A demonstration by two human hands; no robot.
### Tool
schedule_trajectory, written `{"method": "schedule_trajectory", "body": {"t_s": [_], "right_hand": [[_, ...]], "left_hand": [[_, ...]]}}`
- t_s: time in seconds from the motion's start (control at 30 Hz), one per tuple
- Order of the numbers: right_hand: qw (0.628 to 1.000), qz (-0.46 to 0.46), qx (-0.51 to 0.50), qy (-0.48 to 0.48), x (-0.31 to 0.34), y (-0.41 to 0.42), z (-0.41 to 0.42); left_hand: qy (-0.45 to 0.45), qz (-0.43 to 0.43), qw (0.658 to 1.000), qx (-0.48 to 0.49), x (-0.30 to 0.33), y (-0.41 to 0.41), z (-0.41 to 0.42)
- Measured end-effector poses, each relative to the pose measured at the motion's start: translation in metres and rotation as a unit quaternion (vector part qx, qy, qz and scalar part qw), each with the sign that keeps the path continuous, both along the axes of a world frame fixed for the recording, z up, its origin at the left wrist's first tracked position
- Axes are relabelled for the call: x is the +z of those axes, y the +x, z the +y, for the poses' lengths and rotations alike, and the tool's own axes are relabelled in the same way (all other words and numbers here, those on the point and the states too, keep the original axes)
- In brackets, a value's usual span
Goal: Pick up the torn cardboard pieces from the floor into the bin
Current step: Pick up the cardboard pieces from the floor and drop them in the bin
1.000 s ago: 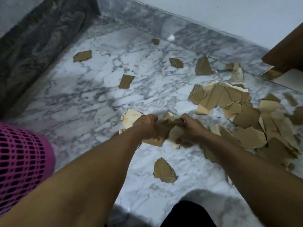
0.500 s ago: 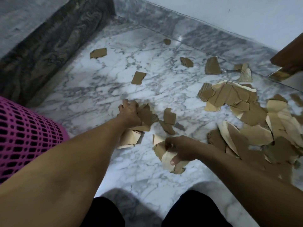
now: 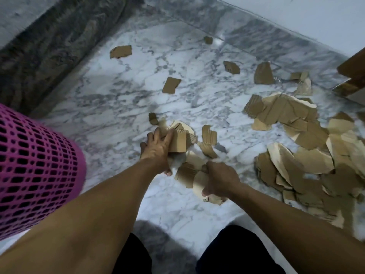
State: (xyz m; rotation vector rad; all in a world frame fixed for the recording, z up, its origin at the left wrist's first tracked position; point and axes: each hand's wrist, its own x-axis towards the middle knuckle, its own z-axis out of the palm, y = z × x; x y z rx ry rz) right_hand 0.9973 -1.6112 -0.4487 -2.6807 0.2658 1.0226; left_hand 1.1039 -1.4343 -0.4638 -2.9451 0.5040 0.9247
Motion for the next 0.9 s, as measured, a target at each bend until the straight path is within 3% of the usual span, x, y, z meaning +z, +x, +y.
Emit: {"method": "schedule_trajectory", "body": {"t_s": [0.13, 0.27, 0.43, 0.5, 0.57, 0.63, 0.7, 0.73, 0.83, 0.9], "right_hand": [[1.000, 0.000, -0.029, 0.007, 0.005, 0.032, -0.011], [0.997, -0.023, -0.056, -0.038, 0.015, 0.069, -0.025], [0.992, -0.024, -0.127, 0.006, 0.013, 0.090, -0.026], [0.983, -0.037, -0.177, 0.017, 0.011, 0.092, -0.023], [0.974, -0.055, -0.216, 0.028, 0.011, 0.091, -0.020], [0.968, -0.060, -0.240, 0.036, 0.010, 0.091, -0.017], [0.967, -0.053, -0.247, 0.035, 0.008, 0.089, -0.014], [0.967, -0.050, -0.249, 0.032, 0.006, 0.088, -0.012], [0.963, -0.060, -0.260, 0.033, -0.001, 0.085, -0.010], [0.958, -0.072, -0.273, 0.046, -0.006, 0.085, -0.009]], "left_hand": [[-0.125, -0.014, 0.990, 0.061, -0.001, 0.014, 0.004], [-0.175, -0.040, 0.978, 0.102, 0.004, 0.021, 0.005], [-0.236, -0.036, 0.944, 0.227, 0.009, 0.036, 0.008], [-0.270, -0.008, 0.921, 0.280, 0.011, 0.040, 0.009], [-0.304, 0.083, 0.895, 0.314, 0.013, 0.044, 0.009], [-0.356, 0.166, 0.843, 0.368, 0.014, 0.044, 0.006], [-0.405, 0.168, 0.783, 0.442, 0.012, 0.043, 0.001], [-0.402, 0.143, 0.783, 0.452, 0.010, 0.041, -0.003], [-0.246, 0.034, 0.892, 0.378, 0.006, 0.033, -0.013], [-0.205, 0.029, 0.904, 0.373, 0.005, 0.027, -0.019]]}}
